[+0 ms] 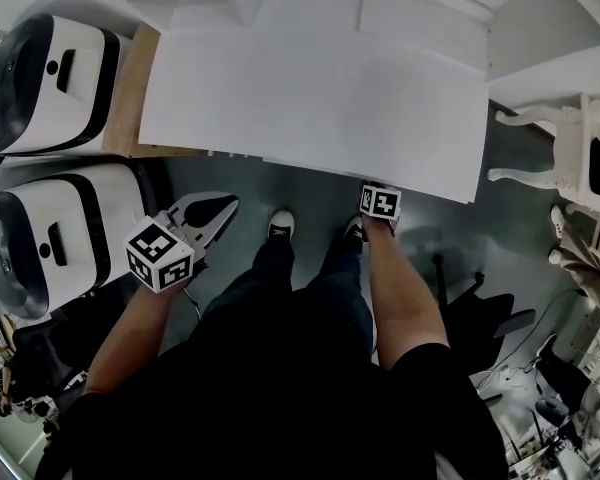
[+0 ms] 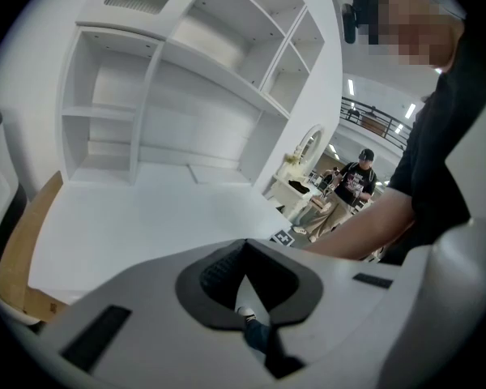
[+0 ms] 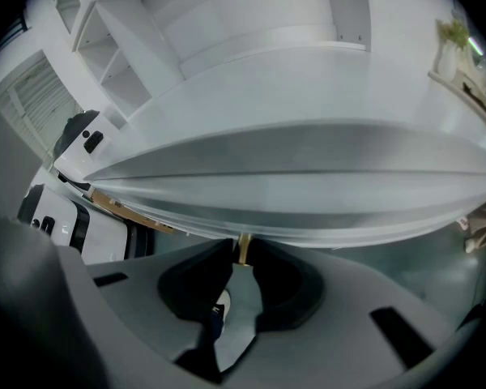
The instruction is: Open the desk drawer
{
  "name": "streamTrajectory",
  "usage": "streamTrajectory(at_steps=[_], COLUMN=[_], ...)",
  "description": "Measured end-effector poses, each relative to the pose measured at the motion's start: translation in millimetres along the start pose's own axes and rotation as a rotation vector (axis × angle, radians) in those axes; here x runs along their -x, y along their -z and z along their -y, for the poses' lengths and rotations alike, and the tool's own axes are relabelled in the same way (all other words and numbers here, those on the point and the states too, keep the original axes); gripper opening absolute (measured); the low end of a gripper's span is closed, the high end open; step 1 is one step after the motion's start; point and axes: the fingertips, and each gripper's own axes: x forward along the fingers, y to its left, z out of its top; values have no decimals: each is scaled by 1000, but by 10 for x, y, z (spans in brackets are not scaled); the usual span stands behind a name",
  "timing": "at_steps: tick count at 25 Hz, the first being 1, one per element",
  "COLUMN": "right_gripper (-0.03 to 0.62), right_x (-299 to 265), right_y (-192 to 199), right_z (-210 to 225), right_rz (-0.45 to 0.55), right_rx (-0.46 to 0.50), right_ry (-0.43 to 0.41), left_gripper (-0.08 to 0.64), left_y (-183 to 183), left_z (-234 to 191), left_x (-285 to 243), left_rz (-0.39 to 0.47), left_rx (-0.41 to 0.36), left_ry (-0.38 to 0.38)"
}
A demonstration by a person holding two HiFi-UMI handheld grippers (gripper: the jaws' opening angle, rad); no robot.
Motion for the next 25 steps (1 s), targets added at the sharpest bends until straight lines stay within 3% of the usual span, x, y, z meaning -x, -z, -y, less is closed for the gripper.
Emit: streamTrajectory(at_steps=[8, 25], right_gripper=[77, 77], right_x=[11, 190], right_y=[58, 664], right_z=[-12, -152], right_rz=[-24, -81], right_rx=[1, 1], right_ry=[0, 12], left_gripper=[9, 8], left_y=[-7, -61], left_z=[-7, 41], left_x=[-2, 77], left_rz=[12, 17], left_rx=[-3, -59], left_ry=[7, 64])
